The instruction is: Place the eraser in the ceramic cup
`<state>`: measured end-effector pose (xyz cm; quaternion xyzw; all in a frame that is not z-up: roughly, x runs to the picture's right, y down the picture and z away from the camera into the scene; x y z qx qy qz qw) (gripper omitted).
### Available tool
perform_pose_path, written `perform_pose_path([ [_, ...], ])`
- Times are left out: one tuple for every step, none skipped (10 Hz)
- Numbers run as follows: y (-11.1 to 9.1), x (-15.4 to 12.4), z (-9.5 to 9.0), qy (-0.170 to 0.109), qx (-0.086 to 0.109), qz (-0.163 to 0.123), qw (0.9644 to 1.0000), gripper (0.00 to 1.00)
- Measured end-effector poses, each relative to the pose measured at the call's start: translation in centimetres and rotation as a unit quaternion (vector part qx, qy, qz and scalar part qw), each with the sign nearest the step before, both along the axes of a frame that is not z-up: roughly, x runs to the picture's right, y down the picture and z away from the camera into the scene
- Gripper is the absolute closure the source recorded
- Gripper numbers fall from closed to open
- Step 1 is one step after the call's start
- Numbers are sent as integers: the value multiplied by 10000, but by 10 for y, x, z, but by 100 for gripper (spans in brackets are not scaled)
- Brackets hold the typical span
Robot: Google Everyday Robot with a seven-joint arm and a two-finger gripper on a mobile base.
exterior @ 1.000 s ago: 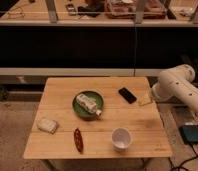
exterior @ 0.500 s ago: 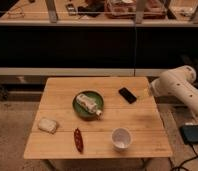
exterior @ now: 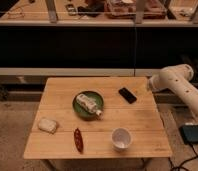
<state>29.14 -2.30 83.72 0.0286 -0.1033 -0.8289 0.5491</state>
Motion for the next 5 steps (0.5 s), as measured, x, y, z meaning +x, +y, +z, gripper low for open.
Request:
perform_pose_path([
  [-16,-3,16,-117,163,-24,9998,20],
  [-27,-6,30,-221,259,-38,9994,20],
  [-36,-10,42,-337,306,-48,9990,20],
  [-37,-18,52,-456,248,-72,9986,20],
  [-34,-29,59,-599,123,-128,9980,20],
])
